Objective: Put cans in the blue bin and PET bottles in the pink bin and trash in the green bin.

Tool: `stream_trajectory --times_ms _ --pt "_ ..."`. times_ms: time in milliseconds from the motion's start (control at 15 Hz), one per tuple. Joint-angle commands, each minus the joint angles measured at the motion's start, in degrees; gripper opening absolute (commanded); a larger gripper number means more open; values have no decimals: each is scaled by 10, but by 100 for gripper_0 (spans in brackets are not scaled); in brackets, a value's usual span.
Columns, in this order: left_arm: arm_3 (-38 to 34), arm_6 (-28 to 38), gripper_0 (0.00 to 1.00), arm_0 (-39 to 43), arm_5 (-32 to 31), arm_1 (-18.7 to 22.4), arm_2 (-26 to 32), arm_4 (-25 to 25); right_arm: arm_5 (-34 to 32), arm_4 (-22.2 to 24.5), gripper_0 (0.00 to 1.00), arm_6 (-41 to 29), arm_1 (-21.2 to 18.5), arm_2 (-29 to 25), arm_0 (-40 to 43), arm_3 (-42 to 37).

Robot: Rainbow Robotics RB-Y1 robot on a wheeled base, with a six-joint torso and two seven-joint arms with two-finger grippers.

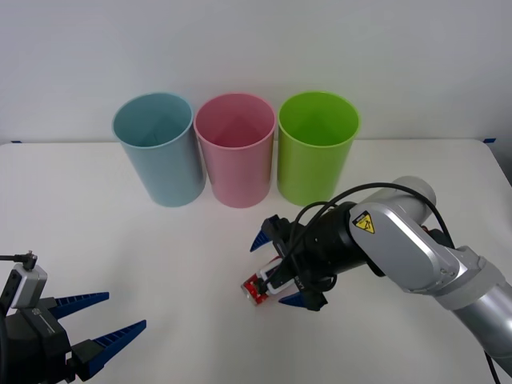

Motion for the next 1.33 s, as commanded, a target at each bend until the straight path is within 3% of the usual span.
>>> stream_trajectory --times_ms 67,333,1067,1133,1200,1333 --pt "0 0 100 0 0 0 0 0 27 5 100 1 0 31 -21 36" --pt "0 0 100 0 0 0 0 0 34 38 100 0 6 45 -30 54" --pt "0 0 100 0 0 0 0 0 46 74 100 -10 24 72 -31 72" --pt "0 0 100 0 0 0 0 0 49 76 92 -9 24 74 -31 72" --pt "0 0 100 0 0 0 0 0 56 80 55 -7 24 80 -32 74" --pt "0 0 100 0 0 0 0 0 71 92 8 -14 24 99 -37 76"
